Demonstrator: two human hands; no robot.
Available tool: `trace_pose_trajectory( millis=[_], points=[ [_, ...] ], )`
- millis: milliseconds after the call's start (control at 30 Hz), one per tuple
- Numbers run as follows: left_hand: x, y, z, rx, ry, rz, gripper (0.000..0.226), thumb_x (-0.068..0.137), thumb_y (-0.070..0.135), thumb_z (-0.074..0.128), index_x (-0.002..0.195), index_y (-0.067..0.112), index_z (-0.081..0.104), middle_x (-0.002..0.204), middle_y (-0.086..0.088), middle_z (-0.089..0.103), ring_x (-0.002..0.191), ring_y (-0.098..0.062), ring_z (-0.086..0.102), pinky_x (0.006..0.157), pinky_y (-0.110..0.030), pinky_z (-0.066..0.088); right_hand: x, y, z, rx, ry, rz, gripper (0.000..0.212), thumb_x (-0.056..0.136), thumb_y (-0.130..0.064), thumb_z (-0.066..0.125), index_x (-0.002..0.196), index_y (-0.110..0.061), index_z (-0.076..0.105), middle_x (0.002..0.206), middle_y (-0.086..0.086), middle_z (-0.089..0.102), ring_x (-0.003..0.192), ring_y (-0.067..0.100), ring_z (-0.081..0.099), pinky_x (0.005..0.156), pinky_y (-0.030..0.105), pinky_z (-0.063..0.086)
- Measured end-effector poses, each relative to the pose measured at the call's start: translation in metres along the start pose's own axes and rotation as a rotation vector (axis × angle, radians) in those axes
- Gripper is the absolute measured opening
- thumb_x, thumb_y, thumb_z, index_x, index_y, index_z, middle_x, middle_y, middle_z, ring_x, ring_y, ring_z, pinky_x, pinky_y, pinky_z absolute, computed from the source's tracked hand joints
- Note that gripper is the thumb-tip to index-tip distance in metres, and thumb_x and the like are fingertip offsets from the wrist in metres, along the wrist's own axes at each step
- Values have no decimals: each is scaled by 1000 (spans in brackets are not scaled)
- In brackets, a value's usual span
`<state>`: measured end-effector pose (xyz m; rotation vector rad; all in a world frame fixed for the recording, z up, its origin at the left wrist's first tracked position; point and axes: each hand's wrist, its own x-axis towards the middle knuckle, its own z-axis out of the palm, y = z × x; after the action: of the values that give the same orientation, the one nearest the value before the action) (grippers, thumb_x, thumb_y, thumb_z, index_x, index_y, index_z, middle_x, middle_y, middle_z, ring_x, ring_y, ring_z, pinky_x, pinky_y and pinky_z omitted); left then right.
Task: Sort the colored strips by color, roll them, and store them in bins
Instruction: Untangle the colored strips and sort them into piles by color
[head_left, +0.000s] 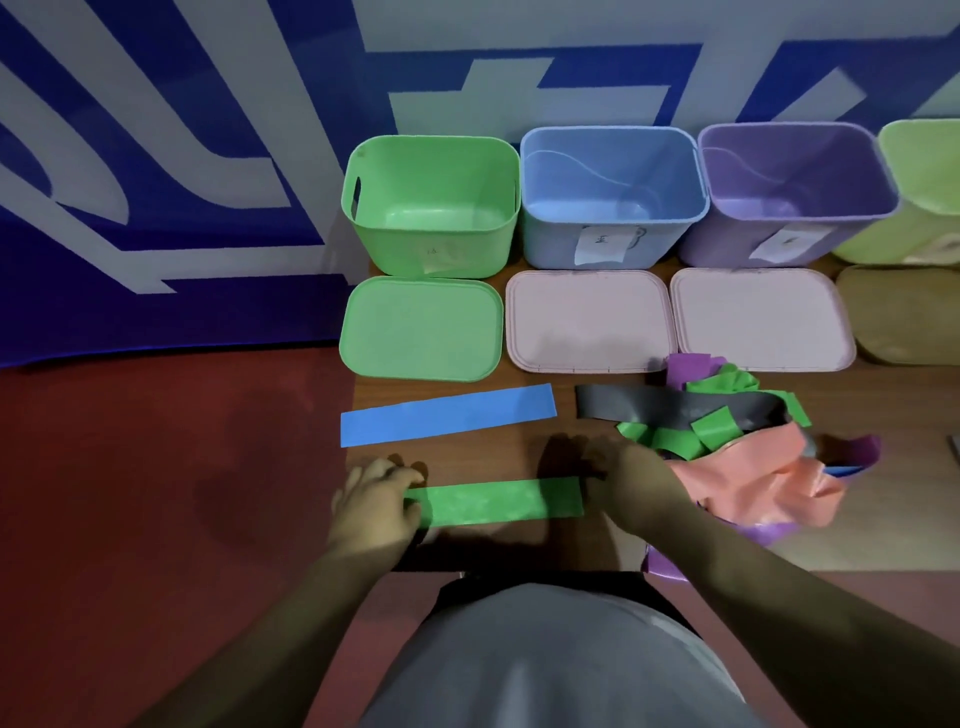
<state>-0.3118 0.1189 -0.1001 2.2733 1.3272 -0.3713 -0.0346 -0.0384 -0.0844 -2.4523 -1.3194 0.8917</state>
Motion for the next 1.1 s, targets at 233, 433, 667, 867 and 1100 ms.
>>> trace_pose_trajectory(
  millis=[233,433,667,867,1100],
  points=[
    [19,84,8,-121,-10,238,46,85,36,69,129,27,61,124,3,56,118,-23,49,100,-30,39,-14,52,-42,-80,213,-27,26,74,-17,69,100,-14,68,97,9,66,90,34,62,72,37,51],
    [40,183,13,-213,-37,350,48,88,40,69,133,31,55,126,5,55,121,-17,50,99,-29,42,-19,112,-91,-114,265,85,38,77,-24,67,115,-20,68,117,7,65,105,32,60,84,40,53],
    [69,282,20,-232,-41,422,53,88,39,69,138,30,52,132,4,53,122,-17,50,101,-32,43,-9,170,-137,5,298,41,30,76,-22,65,106,-19,67,100,5,64,90,31,60,79,41,52],
    [87,339,25,-214,-22,451,50,90,39,66,137,31,53,129,7,51,122,-14,47,101,-32,43,16,221,-160,102,160,131,33,79,-25,62,112,-18,65,109,4,68,100,30,61,84,39,50],
    [101,375,34,-193,-42,462,46,90,37,65,136,34,55,119,12,50,114,-13,50,97,-31,46,37,256,-175,104,-32,20,35,84,-17,57,117,-20,67,104,-1,72,86,10,60,71,17,33]
  ],
)
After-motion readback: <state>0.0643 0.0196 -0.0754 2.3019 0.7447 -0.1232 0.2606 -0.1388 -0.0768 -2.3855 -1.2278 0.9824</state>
